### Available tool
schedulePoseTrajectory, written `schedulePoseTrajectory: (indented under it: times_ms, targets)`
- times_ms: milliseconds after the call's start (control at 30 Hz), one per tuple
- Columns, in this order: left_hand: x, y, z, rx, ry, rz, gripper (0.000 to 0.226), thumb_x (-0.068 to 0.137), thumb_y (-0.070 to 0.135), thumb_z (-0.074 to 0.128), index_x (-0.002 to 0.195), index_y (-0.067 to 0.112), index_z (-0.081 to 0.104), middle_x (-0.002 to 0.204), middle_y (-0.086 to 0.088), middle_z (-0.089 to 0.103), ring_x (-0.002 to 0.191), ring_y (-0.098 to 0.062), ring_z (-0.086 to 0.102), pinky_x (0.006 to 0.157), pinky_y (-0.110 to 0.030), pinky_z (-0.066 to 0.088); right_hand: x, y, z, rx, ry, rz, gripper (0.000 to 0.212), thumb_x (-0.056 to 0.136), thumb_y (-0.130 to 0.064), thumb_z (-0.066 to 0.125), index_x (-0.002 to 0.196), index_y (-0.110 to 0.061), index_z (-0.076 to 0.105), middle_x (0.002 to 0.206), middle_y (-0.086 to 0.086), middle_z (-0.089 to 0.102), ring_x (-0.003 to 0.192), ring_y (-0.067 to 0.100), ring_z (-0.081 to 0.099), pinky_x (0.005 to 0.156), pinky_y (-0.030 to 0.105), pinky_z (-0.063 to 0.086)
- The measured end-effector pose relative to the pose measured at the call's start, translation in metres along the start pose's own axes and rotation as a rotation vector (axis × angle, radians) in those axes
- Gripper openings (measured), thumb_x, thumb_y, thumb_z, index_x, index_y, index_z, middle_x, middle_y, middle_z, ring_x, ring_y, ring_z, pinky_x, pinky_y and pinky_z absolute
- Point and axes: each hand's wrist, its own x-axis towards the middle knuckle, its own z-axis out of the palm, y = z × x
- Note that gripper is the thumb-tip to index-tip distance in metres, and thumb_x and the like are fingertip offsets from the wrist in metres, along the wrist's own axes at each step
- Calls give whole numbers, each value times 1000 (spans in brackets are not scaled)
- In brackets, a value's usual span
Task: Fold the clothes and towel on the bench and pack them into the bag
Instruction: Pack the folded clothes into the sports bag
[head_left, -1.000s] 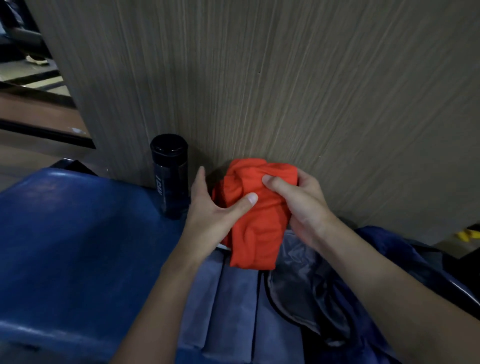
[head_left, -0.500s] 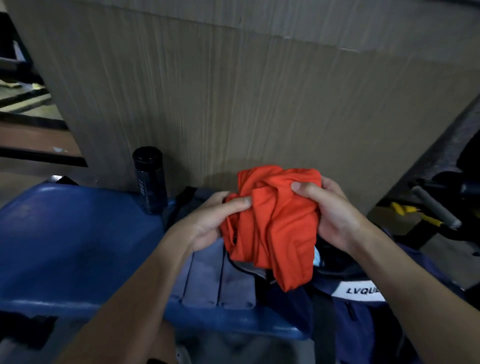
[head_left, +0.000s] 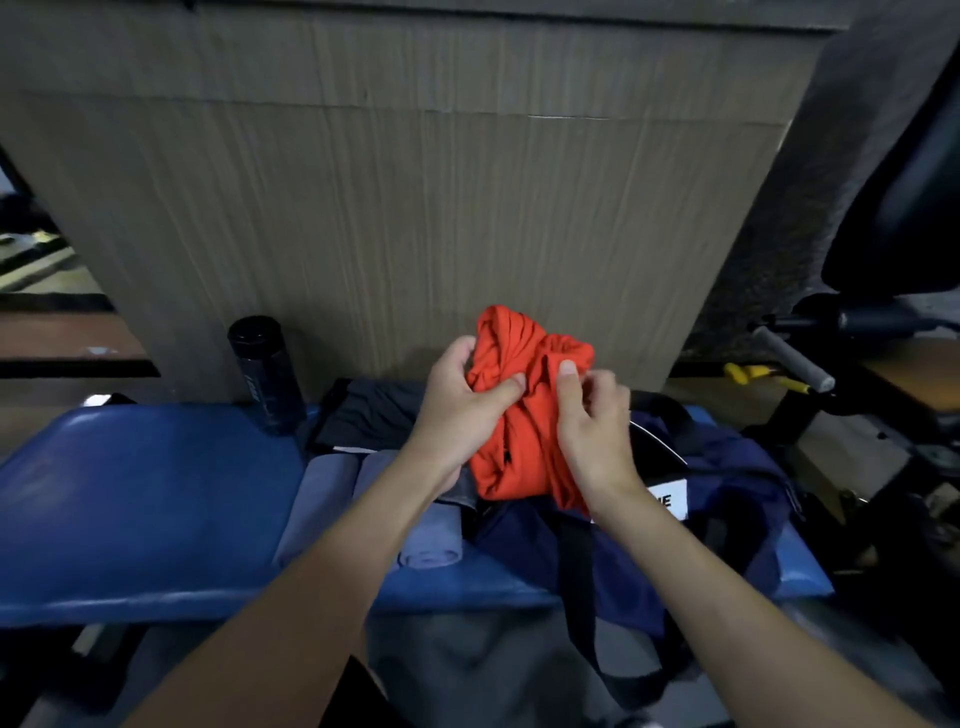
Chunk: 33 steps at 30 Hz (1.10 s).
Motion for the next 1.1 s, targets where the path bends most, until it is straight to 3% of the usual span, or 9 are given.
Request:
schedulePoseTrajectory:
  times_ms: [100,200,300,433,500,600,700,967,1100]
  targets:
    - [-5,8,2,6,17,41,24,86,0,70,97,20,61,88,3,72,79,-7,68,77,-25,56,-10,1,-8,13,-184,-8,57,85,-64,56,129,-28,52,122,-1,39,127,19,39,113,32,28]
    - [-7,14,-2,-5,-24,61,26,87,0,69,101,21,61,95,0,73,87,-10,70,82,-28,57,-15,4,-13,20,-263,-34,76,76,-62,65,144,-38,39,125,-3,34,131,16,37,116,34,29]
    - [-9,19,-4,-16,-68,63,27,88,0,69,105,20,61,99,-3,73,93,-15,71,85,-33,58,-15,-2,-15,16,-281,-24,71,85,-50,66,147,-41,32,126,-2,33,129,15,41,114,33,33]
    - [-11,22,-5,-6,-102,72,27,88,1,69,107,18,60,96,0,73,93,-16,71,85,-32,58,-17,-11,-15,6,-211,-44,68,91,-44,60,150,-34,31,123,-1,39,109,-9,46,93,3,31]
    - [-12,23,-5,21,-113,92,29,87,0,70,108,18,60,96,2,73,91,-12,71,83,-27,57,-16,-13,-15,-41,-112,-100,52,94,-32,58,144,-22,44,118,5,49,106,-2,50,94,8,35]
    - [-15,22,-5,70,-123,107,31,87,0,71,110,16,59,97,1,72,88,-8,70,81,-25,56,-14,-13,-15,-154,-38,-164,35,92,-13,55,127,-8,57,106,10,59,102,22,58,96,32,43]
    - [-14,14,-7,211,-94,166,32,87,3,70,113,16,57,99,0,71,89,-11,69,87,-34,56,-12,-16,-19,-223,-6,-199,30,85,-6,53,113,0,61,97,12,62,93,29,59,88,34,45]
    - [-19,4,0,355,-89,265,38,87,12,67,118,28,51,100,14,68,96,-8,67,92,-41,53,-11,-30,-23,-214,-32,-304,22,83,0,54,102,-5,63,88,9,61,82,21,57,78,24,38]
    - [-22,3,-1,332,-228,253,42,95,2,58,132,17,43,112,11,63,106,-3,63,97,-26,48,-13,-37,-26,-54,-73,-243,18,86,0,53,84,-16,60,67,-9,56,59,0,49,67,23,37]
